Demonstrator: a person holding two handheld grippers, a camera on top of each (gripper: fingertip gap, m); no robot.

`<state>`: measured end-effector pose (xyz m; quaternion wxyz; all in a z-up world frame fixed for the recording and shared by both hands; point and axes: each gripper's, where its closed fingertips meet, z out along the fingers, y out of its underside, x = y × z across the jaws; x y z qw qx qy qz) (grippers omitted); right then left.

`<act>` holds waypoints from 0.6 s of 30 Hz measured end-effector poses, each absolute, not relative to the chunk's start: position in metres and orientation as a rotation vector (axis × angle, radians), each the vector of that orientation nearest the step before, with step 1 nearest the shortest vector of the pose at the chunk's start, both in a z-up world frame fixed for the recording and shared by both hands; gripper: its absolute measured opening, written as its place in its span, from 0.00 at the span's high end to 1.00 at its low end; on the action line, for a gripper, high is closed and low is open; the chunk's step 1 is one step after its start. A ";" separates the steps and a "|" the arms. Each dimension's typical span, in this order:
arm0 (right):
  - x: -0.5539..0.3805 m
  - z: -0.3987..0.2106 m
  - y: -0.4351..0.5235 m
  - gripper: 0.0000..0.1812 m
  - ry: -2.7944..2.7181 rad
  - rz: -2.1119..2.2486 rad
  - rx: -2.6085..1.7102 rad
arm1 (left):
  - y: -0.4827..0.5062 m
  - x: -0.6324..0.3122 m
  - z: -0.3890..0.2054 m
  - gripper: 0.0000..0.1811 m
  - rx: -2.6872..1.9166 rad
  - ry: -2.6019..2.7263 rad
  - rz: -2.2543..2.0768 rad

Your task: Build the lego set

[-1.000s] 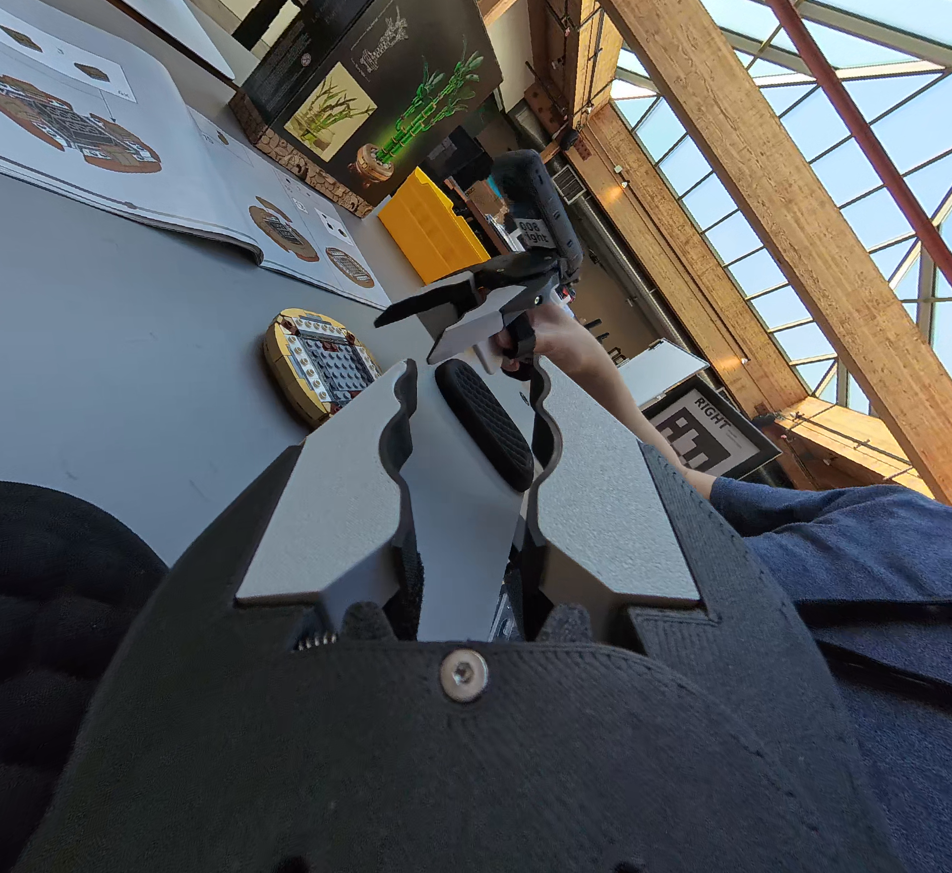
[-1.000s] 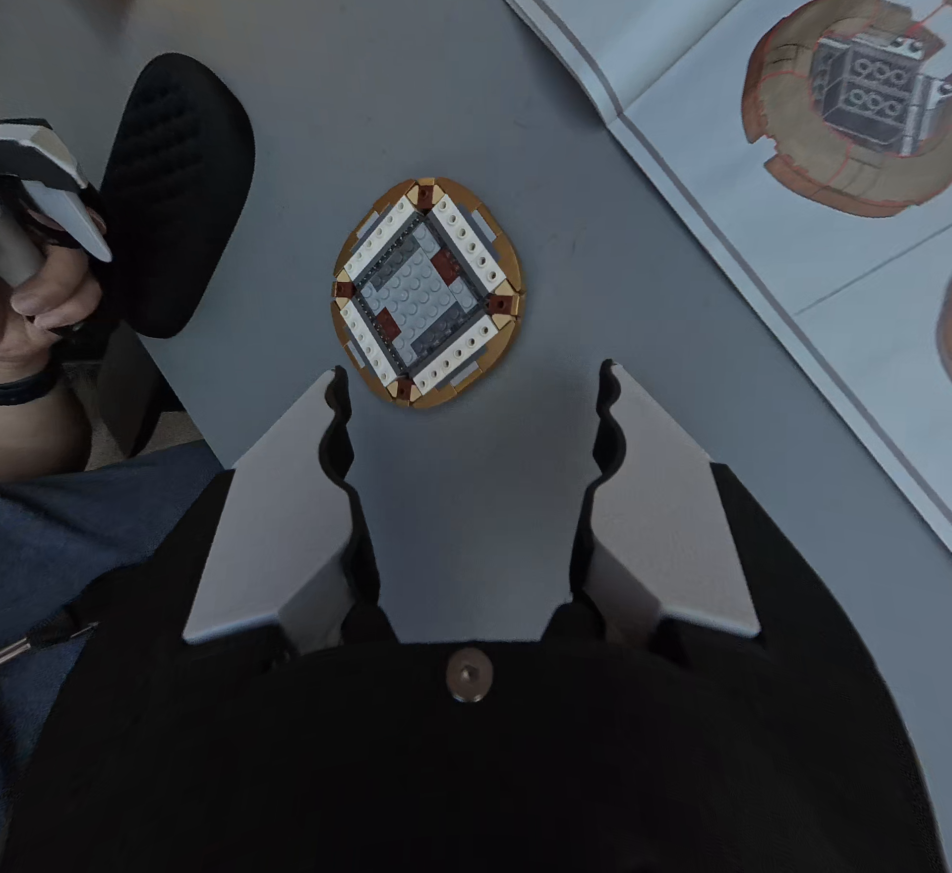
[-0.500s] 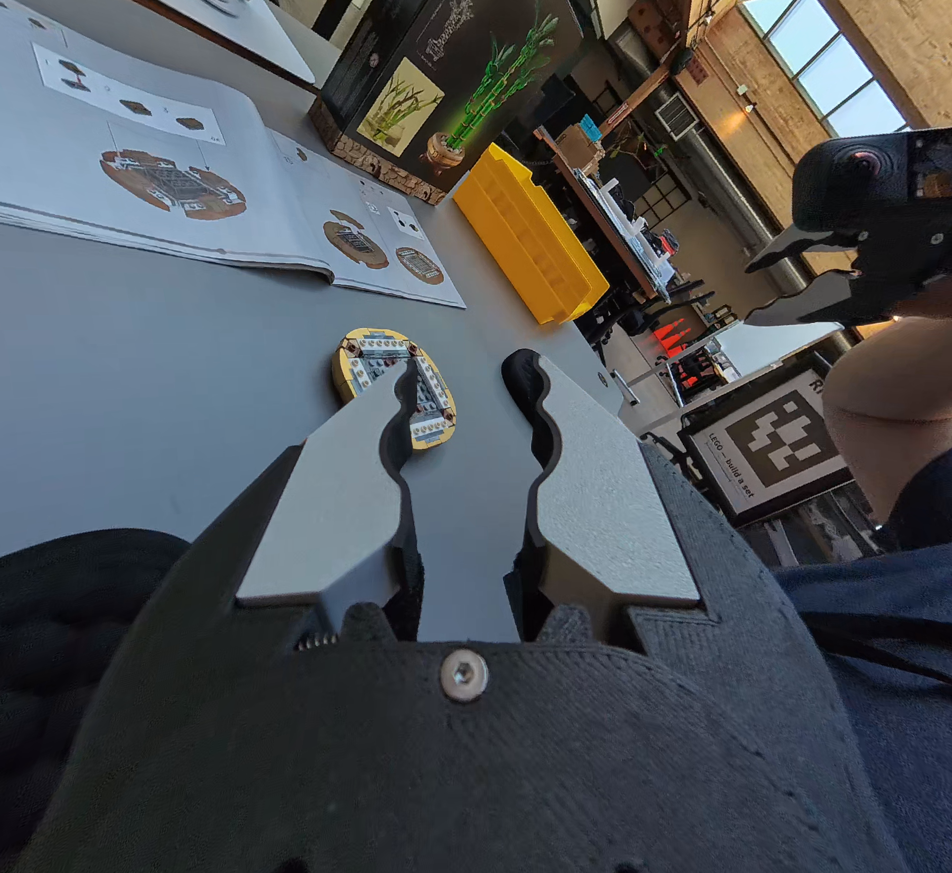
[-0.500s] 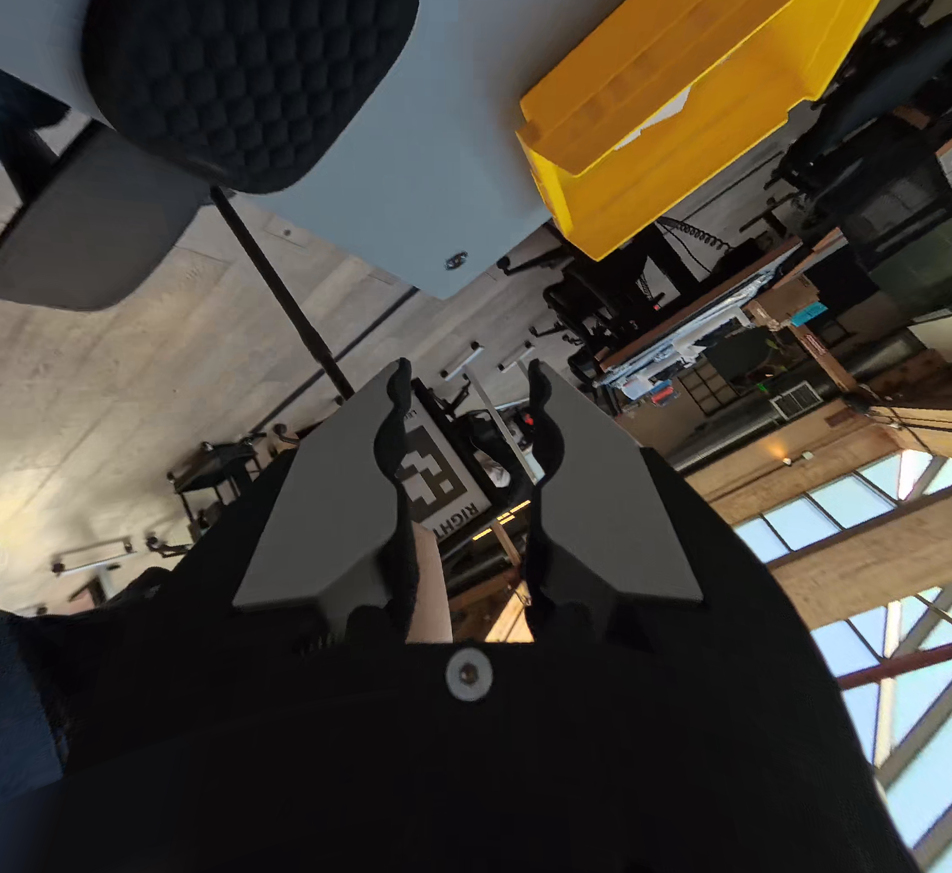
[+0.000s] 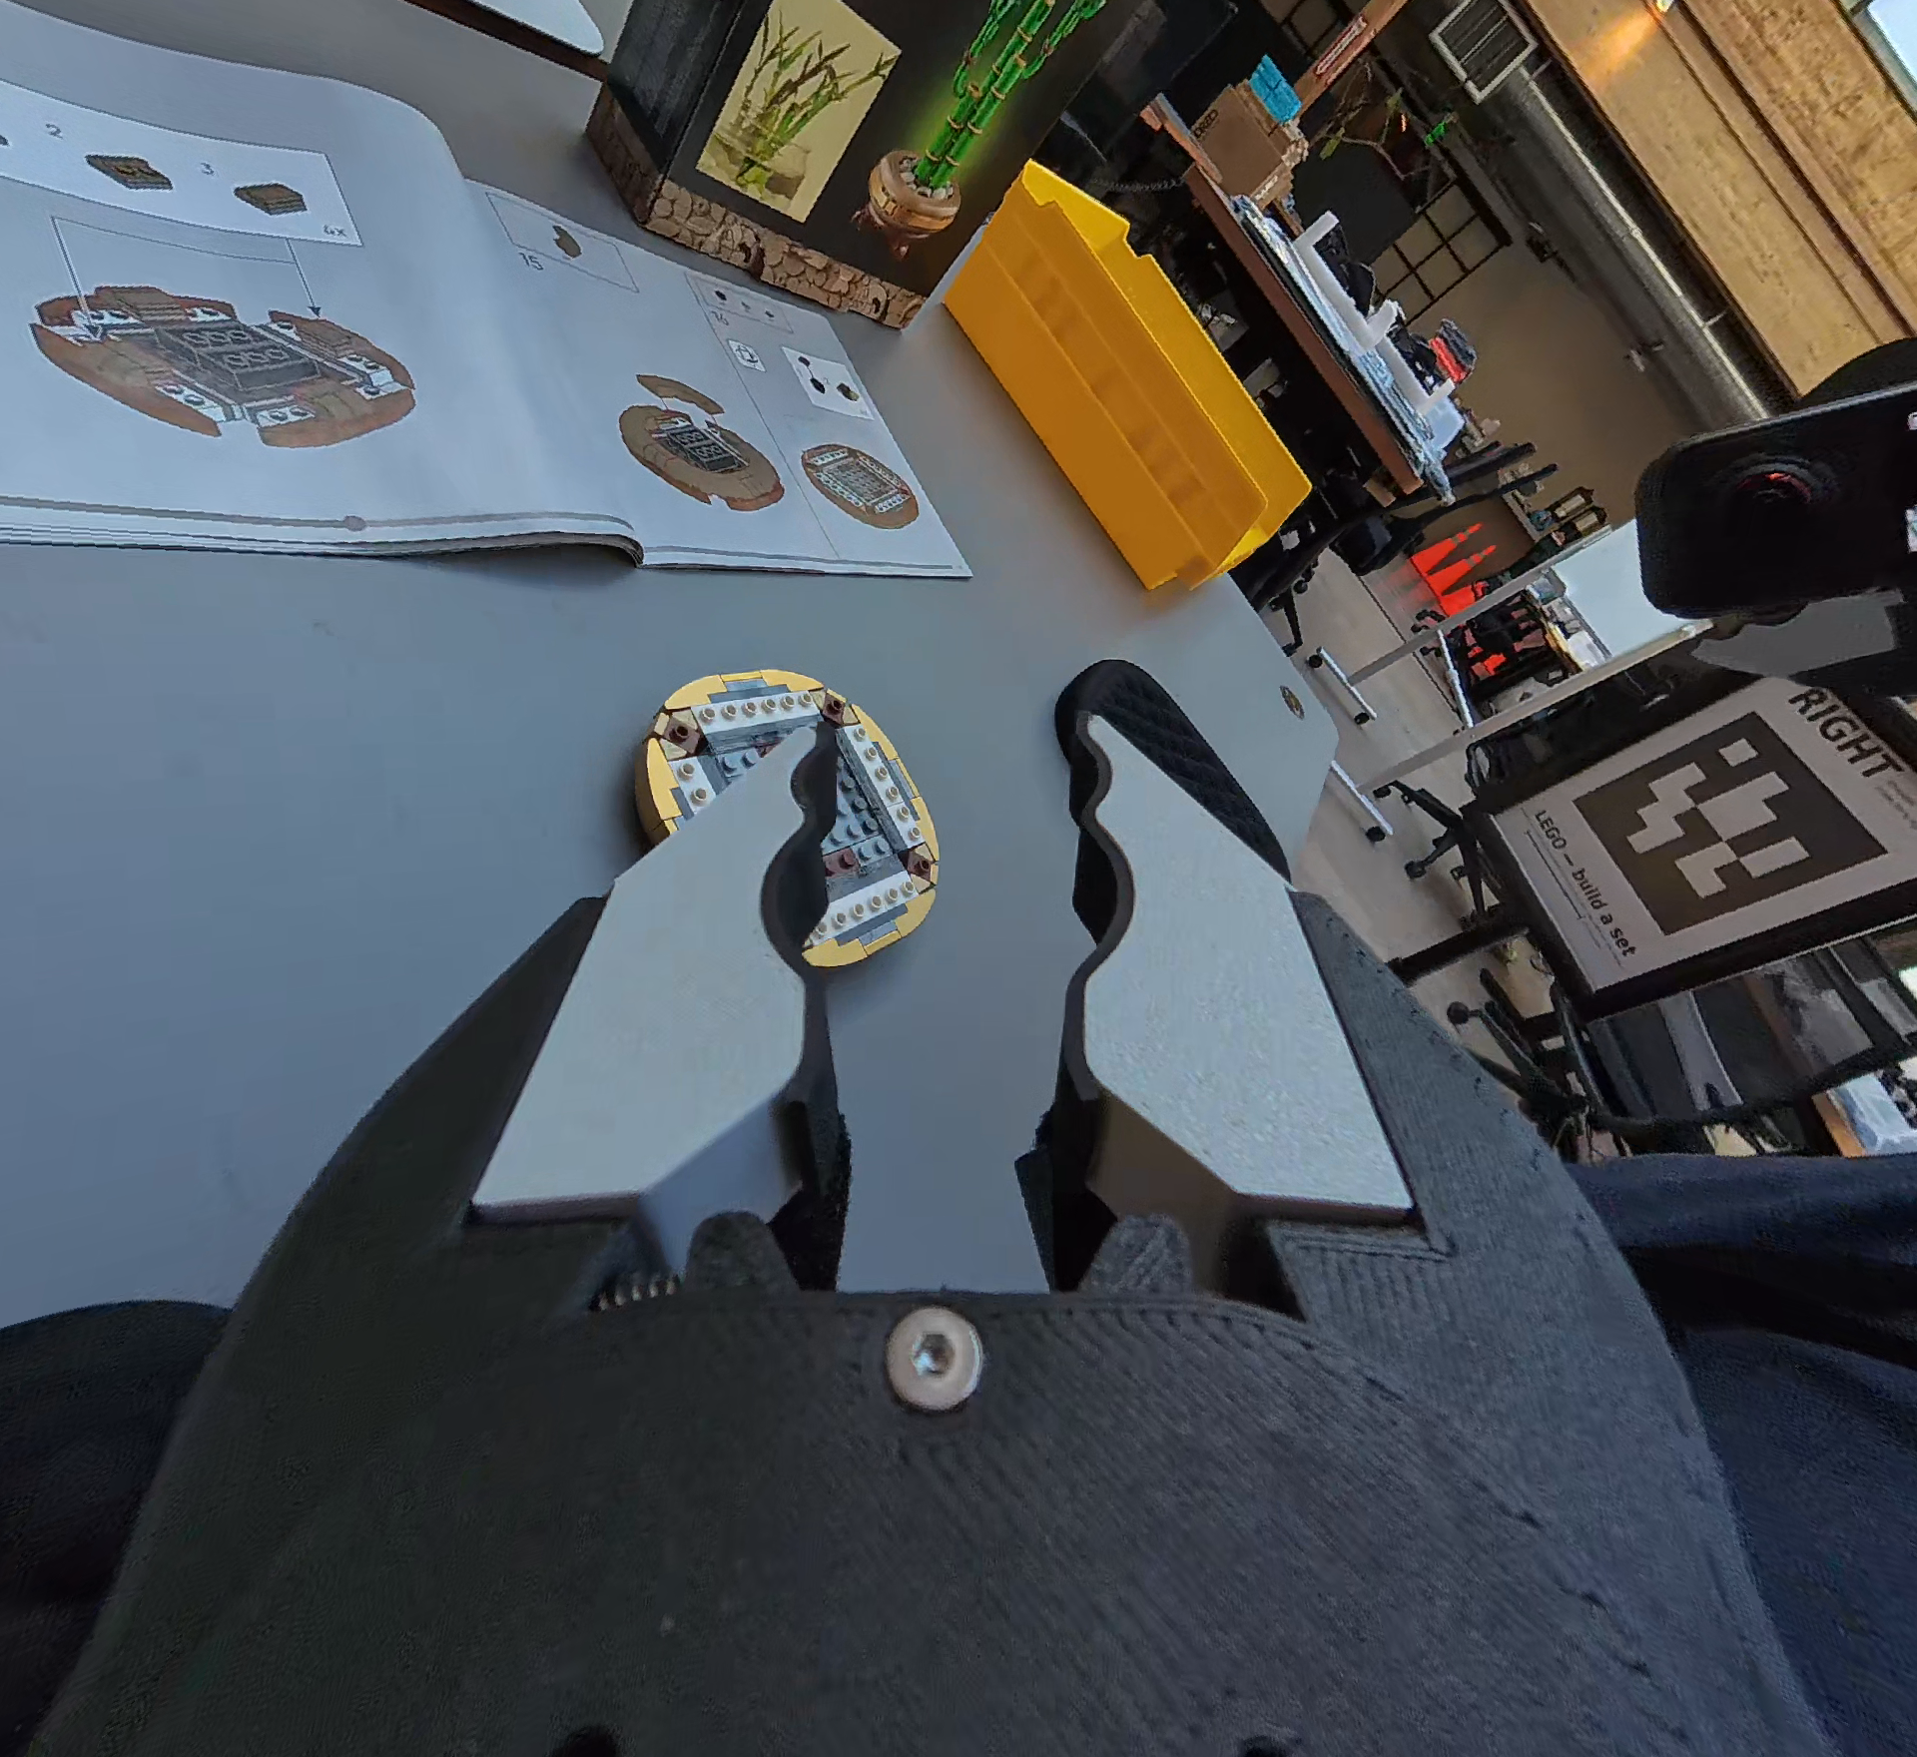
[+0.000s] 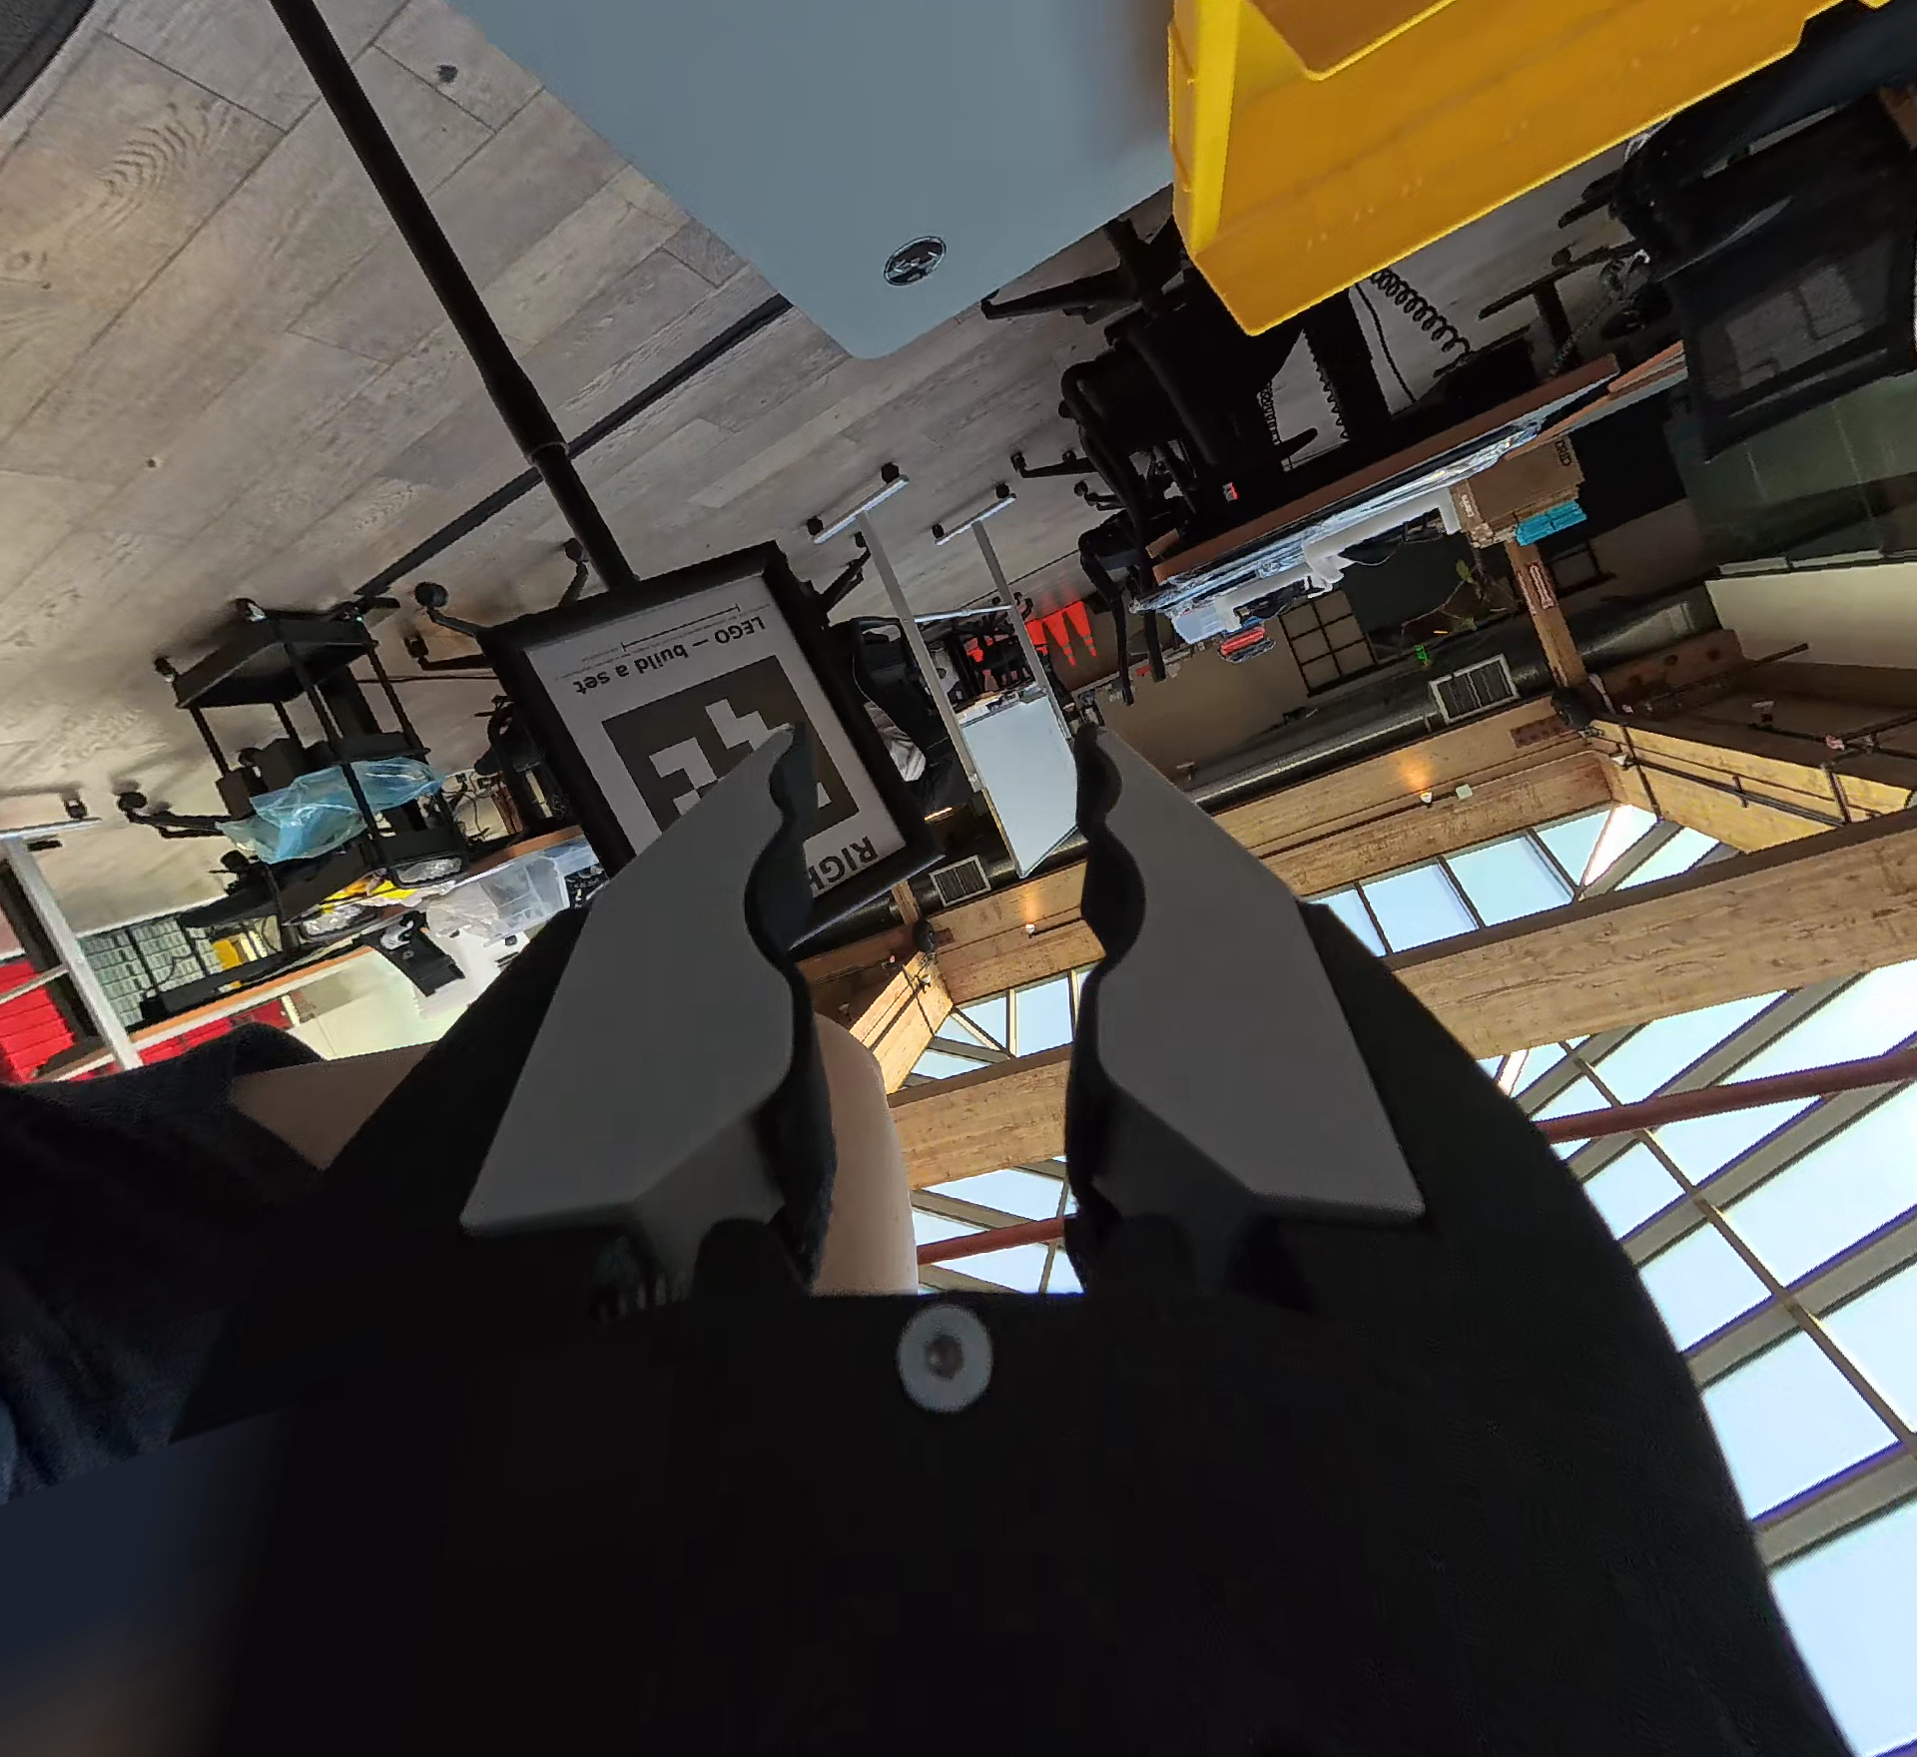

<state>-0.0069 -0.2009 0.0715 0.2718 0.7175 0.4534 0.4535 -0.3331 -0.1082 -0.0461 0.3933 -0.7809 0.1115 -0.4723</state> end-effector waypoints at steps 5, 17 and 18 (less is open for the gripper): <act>-0.003 0.046 -0.139 0.74 1.301 1.322 2.174 | -0.084 -0.327 -0.059 0.74 -2.059 0.427 -0.828; -0.070 0.005 0.041 0.68 1.350 0.824 3.982 | -0.010 -0.297 -0.052 0.53 -2.066 0.770 0.047; -0.068 0.002 0.043 0.66 1.311 0.803 4.005 | -0.010 -0.286 -0.053 0.53 -2.064 0.795 0.008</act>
